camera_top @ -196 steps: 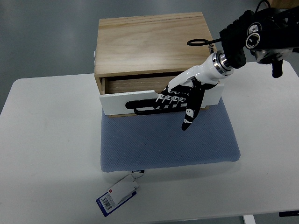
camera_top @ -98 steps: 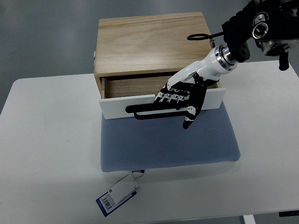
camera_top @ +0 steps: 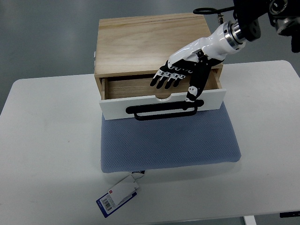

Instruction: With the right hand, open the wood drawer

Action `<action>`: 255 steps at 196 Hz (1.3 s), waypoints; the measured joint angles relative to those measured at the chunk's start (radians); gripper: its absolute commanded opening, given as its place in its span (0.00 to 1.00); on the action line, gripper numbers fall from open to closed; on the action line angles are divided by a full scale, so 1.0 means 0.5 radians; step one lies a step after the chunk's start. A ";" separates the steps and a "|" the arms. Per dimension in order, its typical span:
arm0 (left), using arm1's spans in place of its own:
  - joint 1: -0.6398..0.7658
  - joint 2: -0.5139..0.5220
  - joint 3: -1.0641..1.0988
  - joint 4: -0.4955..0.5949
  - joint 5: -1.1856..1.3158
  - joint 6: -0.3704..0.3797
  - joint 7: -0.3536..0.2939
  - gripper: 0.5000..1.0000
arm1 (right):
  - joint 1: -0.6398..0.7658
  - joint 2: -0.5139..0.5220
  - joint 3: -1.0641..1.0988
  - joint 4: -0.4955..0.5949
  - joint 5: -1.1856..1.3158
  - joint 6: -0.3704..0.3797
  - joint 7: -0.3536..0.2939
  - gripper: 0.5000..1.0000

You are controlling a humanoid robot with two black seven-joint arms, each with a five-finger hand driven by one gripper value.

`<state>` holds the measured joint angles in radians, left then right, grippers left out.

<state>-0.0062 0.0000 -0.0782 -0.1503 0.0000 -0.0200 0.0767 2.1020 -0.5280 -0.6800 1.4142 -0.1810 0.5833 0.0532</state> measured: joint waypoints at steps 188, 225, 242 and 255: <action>0.000 0.000 0.000 0.000 0.000 0.000 0.000 1.00 | -1.915 -0.648 2.285 -0.423 0.223 -1.017 -0.010 0.86; 0.001 0.000 0.000 0.000 0.000 0.000 0.000 1.00 | -2.280 -0.461 2.698 -0.655 0.145 -1.097 -0.006 0.85; 0.000 0.000 0.000 0.000 0.000 0.000 0.000 1.00 | -2.407 -0.355 2.874 -0.782 0.070 -1.146 -0.003 0.86; 0.001 0.000 0.000 0.000 0.000 0.000 0.000 1.00 | -2.494 -0.278 2.998 -0.866 0.010 -1.169 -0.004 0.86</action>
<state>-0.0059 0.0000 -0.0782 -0.1503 0.0000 -0.0201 0.0766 0.8552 -0.6669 0.8191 0.9813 -0.1760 -0.0011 0.0512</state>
